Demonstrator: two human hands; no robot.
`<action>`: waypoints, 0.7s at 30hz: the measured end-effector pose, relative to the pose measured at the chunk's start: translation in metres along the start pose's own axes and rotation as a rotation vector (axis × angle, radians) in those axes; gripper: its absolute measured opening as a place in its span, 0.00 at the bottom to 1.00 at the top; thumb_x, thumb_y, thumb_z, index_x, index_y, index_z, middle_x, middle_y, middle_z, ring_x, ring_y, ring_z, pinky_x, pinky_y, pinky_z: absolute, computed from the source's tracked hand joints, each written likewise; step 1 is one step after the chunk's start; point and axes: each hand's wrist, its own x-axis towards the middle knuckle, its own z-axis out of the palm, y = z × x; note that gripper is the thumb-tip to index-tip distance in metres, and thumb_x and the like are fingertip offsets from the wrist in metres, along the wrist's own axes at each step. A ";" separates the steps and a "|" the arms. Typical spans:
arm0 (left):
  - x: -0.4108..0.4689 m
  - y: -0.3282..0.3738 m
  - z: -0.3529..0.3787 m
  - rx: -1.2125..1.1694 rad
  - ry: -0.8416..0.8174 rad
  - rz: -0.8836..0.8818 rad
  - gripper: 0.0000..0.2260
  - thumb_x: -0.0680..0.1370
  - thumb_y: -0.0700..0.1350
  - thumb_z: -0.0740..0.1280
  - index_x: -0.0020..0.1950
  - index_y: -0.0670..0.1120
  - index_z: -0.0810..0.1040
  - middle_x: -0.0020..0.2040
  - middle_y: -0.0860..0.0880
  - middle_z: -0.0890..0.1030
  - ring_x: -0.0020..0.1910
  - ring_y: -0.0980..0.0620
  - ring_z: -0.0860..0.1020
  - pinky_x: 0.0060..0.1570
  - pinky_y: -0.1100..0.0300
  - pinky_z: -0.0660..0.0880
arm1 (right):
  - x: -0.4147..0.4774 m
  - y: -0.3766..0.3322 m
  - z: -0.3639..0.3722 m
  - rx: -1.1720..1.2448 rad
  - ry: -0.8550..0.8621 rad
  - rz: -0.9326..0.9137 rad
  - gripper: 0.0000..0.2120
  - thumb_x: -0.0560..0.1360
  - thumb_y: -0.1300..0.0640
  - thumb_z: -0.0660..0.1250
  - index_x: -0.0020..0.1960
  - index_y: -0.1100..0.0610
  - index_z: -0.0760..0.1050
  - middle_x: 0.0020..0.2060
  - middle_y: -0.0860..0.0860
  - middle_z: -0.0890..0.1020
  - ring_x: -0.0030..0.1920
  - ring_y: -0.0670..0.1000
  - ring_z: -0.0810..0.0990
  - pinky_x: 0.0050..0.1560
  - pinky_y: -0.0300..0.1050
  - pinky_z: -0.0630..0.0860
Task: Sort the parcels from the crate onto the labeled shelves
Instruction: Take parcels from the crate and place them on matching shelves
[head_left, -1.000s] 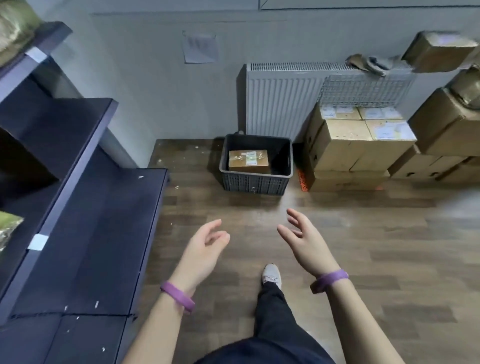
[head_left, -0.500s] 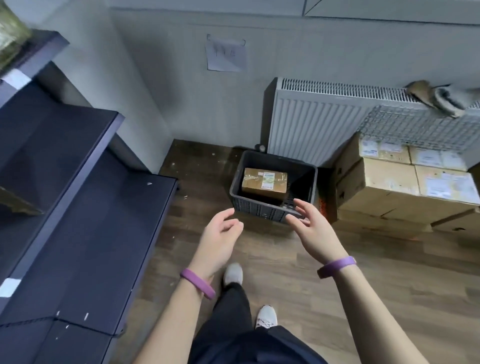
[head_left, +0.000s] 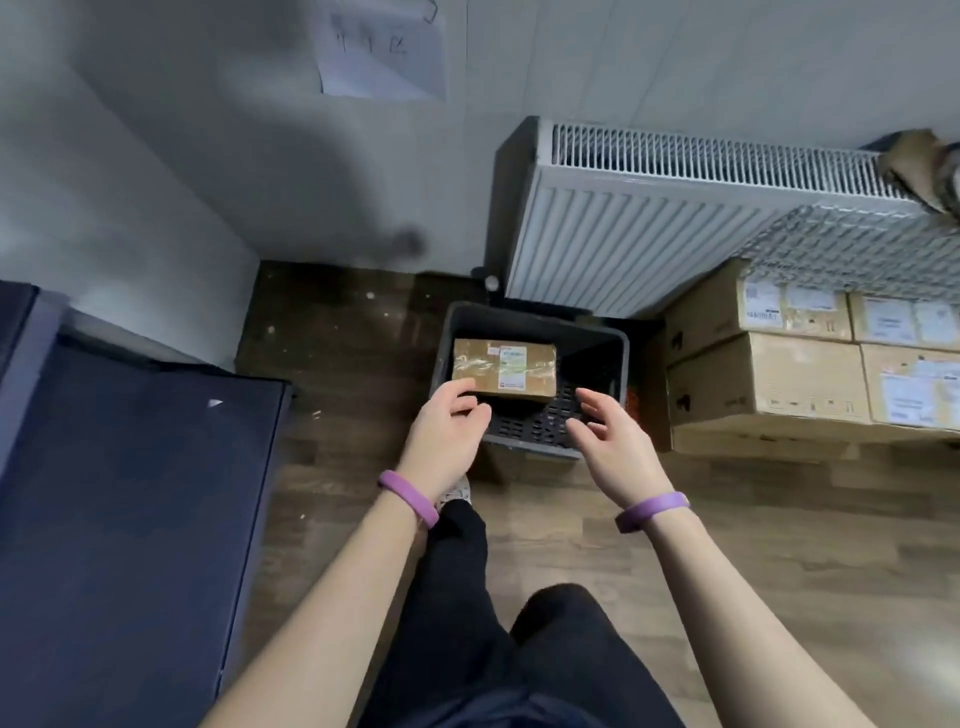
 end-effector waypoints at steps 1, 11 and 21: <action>0.023 0.002 -0.002 0.027 -0.011 -0.008 0.18 0.80 0.45 0.63 0.70 0.48 0.70 0.64 0.49 0.76 0.54 0.58 0.74 0.45 0.73 0.67 | 0.022 -0.004 0.006 -0.002 -0.004 0.018 0.21 0.79 0.54 0.64 0.72 0.51 0.68 0.67 0.50 0.75 0.64 0.51 0.75 0.67 0.50 0.71; 0.253 -0.083 0.042 0.215 -0.081 -0.214 0.18 0.79 0.47 0.62 0.70 0.50 0.69 0.65 0.49 0.76 0.61 0.53 0.74 0.55 0.63 0.68 | 0.251 0.071 0.090 -0.109 -0.131 0.193 0.21 0.78 0.58 0.62 0.71 0.54 0.69 0.66 0.53 0.76 0.63 0.55 0.76 0.66 0.45 0.68; 0.460 -0.244 0.153 0.382 -0.077 -0.227 0.22 0.79 0.48 0.62 0.73 0.50 0.66 0.51 0.52 0.76 0.47 0.54 0.75 0.47 0.61 0.71 | 0.443 0.248 0.186 -0.357 -0.201 0.206 0.22 0.79 0.58 0.59 0.72 0.56 0.65 0.68 0.60 0.72 0.65 0.63 0.72 0.63 0.50 0.68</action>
